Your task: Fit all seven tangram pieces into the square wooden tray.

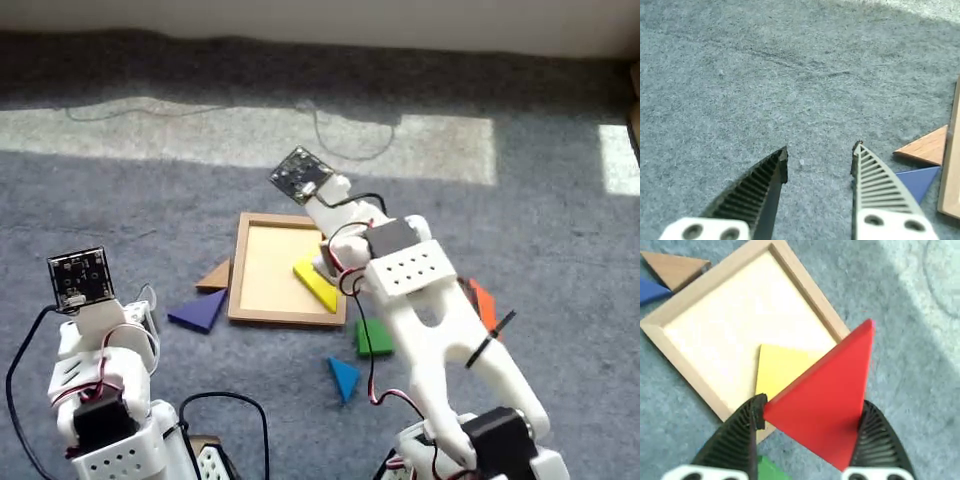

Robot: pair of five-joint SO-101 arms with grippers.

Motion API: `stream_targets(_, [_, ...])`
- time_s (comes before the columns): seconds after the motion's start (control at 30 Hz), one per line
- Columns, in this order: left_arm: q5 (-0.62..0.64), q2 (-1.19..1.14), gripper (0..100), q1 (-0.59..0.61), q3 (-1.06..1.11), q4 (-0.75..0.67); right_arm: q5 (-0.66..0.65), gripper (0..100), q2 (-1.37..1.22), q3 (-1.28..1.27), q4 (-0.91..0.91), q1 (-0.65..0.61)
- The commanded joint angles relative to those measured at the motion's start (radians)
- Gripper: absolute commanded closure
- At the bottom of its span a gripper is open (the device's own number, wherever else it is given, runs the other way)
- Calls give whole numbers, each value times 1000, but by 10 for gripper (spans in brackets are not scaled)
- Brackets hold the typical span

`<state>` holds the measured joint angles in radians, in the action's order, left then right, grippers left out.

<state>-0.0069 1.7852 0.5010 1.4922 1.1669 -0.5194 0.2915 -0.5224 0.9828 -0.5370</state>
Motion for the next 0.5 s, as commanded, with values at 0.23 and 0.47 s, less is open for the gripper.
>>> stream_targets(0.23, [-8,7,775,13,-2,2,-293,921,-427,291,-154,-108])
stream_targets(0.47, [-8,7,775,13,-2,2,-382,921,-565,412,-154,-127])
